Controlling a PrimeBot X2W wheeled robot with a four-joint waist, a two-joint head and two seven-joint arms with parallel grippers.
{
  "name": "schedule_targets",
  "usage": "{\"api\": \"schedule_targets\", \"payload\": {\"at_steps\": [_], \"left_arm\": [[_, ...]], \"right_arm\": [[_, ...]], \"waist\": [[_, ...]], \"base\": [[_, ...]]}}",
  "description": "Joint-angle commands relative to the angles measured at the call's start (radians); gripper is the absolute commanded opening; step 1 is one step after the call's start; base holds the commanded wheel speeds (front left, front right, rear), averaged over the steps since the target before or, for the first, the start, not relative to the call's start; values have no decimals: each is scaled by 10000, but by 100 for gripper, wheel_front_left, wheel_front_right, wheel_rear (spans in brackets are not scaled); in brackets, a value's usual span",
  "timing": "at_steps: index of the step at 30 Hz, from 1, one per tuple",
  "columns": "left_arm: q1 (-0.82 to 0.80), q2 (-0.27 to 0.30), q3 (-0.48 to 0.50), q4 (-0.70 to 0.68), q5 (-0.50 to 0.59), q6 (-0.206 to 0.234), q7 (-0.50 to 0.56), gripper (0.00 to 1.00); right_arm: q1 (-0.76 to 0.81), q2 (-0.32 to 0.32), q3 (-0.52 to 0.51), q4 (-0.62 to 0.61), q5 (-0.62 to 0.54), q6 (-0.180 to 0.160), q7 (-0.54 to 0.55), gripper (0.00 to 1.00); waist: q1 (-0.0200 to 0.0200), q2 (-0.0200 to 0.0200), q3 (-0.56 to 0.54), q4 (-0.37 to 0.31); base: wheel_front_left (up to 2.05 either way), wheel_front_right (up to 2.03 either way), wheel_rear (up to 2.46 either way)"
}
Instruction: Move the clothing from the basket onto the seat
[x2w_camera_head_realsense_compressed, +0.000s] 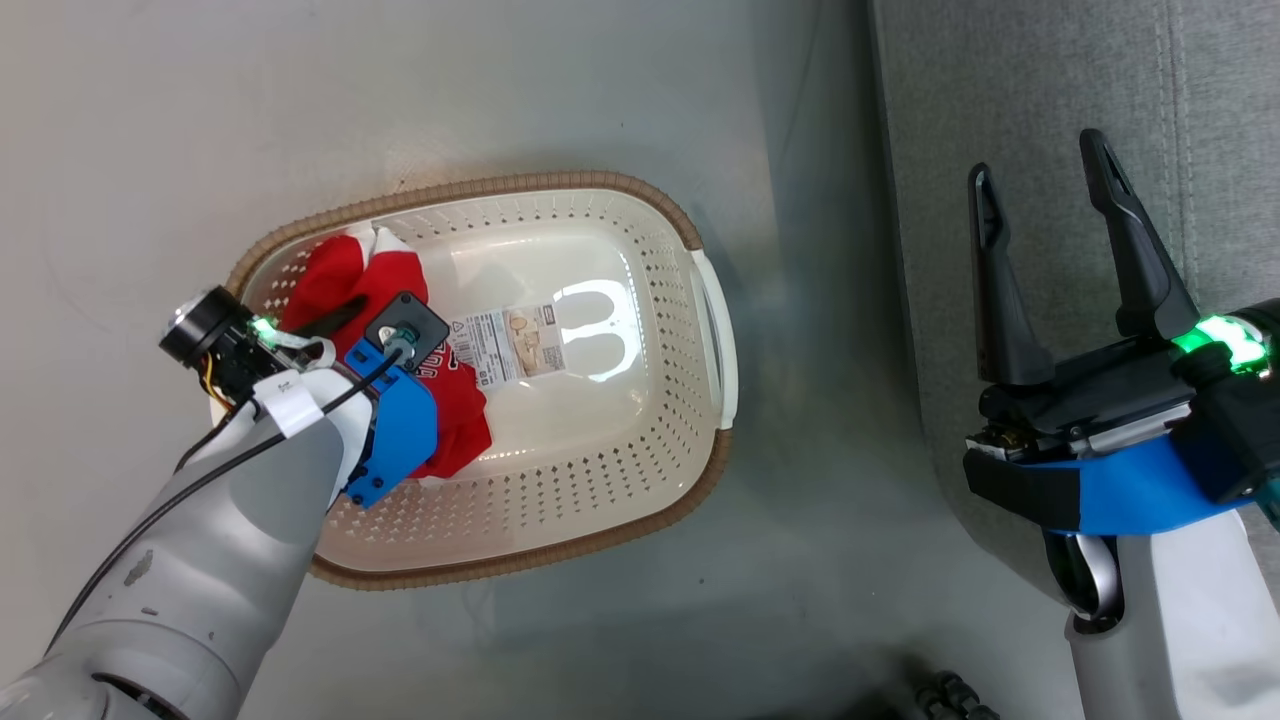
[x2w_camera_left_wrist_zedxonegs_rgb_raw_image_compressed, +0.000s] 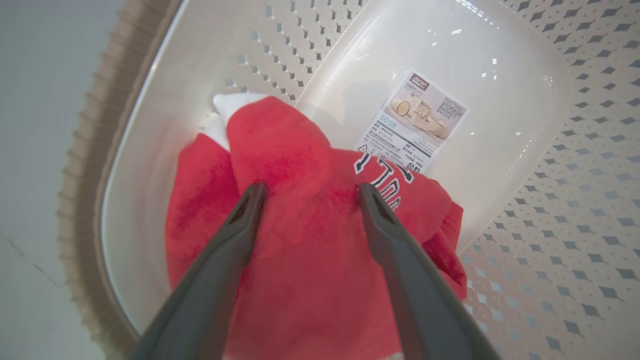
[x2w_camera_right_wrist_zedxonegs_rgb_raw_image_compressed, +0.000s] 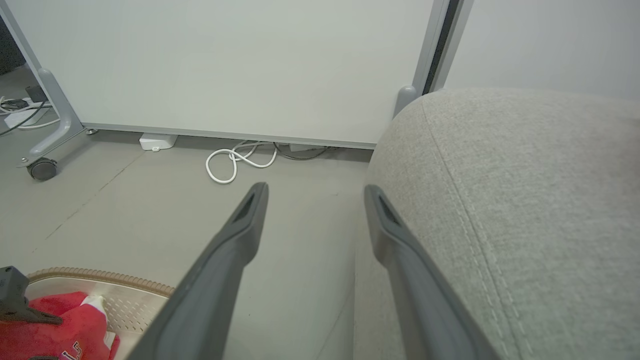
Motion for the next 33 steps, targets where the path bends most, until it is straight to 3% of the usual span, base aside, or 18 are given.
{"api": "schedule_targets", "payload": {"at_steps": [1,9,21,22,23,24,33], "left_arm": [[-230,31,-49,13,13,52,149,100],[-542,65,-602,49,429,304,1010,100],[-957,210,-1456,56,1002,179,2117,100],[-971,237,-1520,58,1050,178,2218,59],[-963,254,-1597,58,1088,163,2318,25],[-981,242,-1621,57,1061,152,2355,0],[-1083,123,-1697,55,913,104,2308,0]], "right_arm": [[-199,50,-37,-80,-32,1,-6,100],[-303,71,-15,-274,-101,1,-6,100],[-478,73,80,-572,-426,1,-6,100],[-469,72,77,-604,-474,1,-6,100],[-456,61,60,-621,-508,1,-6,100],[-454,57,45,-638,-532,1,-6,100],[-456,56,-52,-597,-632,1,-6,100]], "waist": [[-1,0,125,22],[-1,0,606,-49],[-1,0,1225,-89],[-1,0,1257,-94],[-1,0,1285,-97],[-1,0,1311,-97],[-1,0,1243,-84]], "base": [[0,0,0],[0,0,0],[0,0,0],[0,0,0],[0,0,0],[0,0,0],[0,0,0]]}}
